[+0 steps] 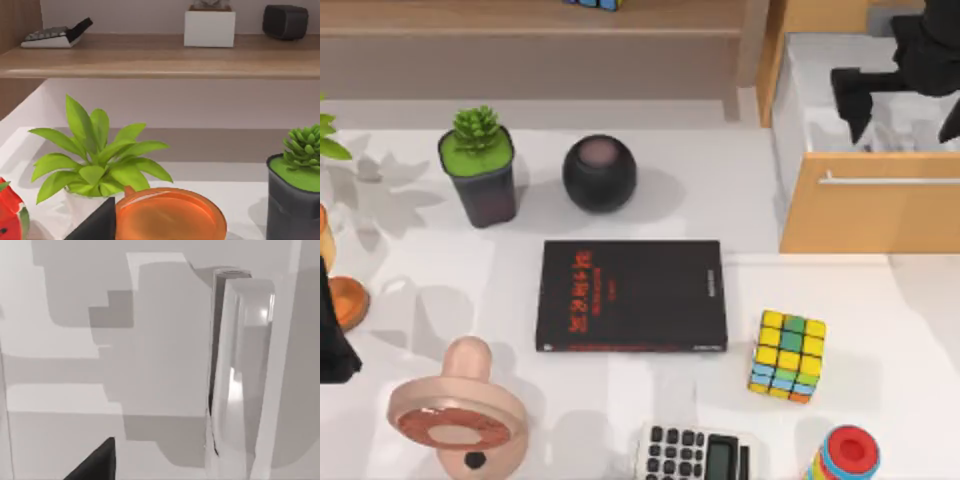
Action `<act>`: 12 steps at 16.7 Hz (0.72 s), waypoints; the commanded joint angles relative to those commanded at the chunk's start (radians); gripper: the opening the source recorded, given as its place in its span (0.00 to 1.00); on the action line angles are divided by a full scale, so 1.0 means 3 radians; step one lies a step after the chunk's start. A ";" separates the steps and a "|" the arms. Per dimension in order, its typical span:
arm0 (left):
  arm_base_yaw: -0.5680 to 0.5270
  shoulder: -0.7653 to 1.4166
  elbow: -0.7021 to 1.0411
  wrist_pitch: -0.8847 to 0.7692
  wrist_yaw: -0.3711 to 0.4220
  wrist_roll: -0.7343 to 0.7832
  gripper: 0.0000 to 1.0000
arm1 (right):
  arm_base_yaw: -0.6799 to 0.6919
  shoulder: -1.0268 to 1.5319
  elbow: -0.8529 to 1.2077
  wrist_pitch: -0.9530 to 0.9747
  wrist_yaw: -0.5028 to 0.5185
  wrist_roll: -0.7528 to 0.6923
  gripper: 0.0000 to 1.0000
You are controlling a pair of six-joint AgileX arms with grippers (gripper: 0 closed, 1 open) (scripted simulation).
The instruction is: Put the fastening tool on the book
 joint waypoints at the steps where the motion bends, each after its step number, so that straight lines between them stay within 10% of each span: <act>1: 0.0000 0.0000 0.0000 0.0000 0.0000 0.0000 1.00 | 0.0001 0.0055 0.0056 -0.0028 0.0001 0.0003 1.00; 12: 0.0000 0.0000 0.0000 0.0000 0.0000 0.0000 1.00 | -0.0002 0.0054 -0.0031 0.0042 0.0001 0.0001 1.00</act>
